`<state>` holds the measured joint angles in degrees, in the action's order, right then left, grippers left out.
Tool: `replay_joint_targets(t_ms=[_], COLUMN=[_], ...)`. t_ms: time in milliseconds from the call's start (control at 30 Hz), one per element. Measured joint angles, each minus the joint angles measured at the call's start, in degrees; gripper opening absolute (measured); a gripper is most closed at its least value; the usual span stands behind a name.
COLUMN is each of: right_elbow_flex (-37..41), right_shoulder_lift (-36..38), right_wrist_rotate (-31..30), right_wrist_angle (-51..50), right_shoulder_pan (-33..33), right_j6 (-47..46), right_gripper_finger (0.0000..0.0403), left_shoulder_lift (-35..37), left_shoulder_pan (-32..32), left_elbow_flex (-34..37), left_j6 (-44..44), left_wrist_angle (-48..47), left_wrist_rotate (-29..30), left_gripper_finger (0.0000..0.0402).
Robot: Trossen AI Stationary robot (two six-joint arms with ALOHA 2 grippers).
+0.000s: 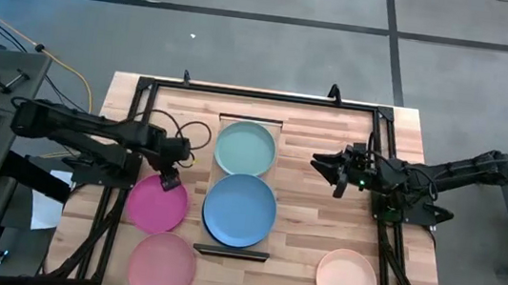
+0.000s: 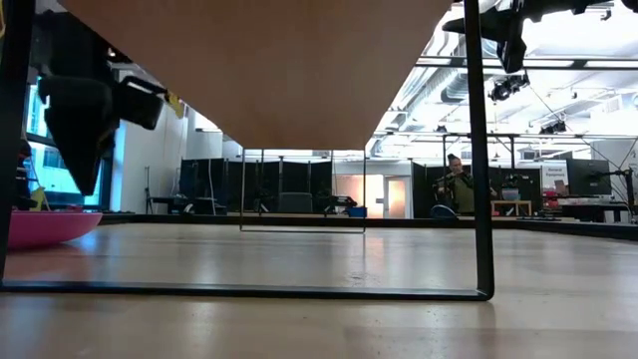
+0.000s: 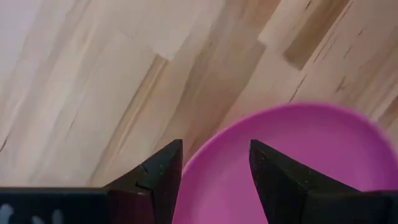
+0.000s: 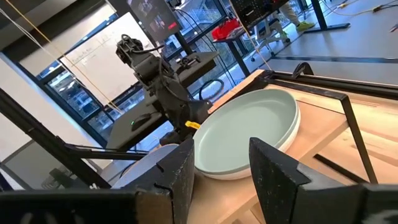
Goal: Place and stack plates onto a shelf
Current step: Stack the pink plate on top of the blue plate on the shelf
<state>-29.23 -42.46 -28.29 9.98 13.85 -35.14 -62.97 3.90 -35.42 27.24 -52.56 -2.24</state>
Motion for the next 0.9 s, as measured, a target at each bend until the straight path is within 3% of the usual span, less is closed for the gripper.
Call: replay_joint_targets(t_ms=[200,700,900], right_elbow_flex=[0.0,0.0,0.0], right_shoulder_lift=[0.0,0.0,0.0], right_wrist_rotate=[0.0,0.0,0.0], right_wrist_angle=[0.0,-0.9,-1.0], right_shoulder_pan=[0.0,0.0,0.0], right_j6=[0.0,-0.9,-0.9], right_gripper_finger=[0.0135,0.0135,0.0135], left_shoulder_lift=[-5.7,-13.4,-13.7], left_shoulder_pan=[0.0,-0.2,-0.2], left_elbow_flex=[0.0,0.0,0.0], left_j6=[-6.4,-7.4,-7.1], left_wrist_angle=[0.9,4.0,5.9], left_wrist_rotate=[-0.3,-1.7,-2.2], left_gripper_finger=[0.0175,0.0174,0.013])
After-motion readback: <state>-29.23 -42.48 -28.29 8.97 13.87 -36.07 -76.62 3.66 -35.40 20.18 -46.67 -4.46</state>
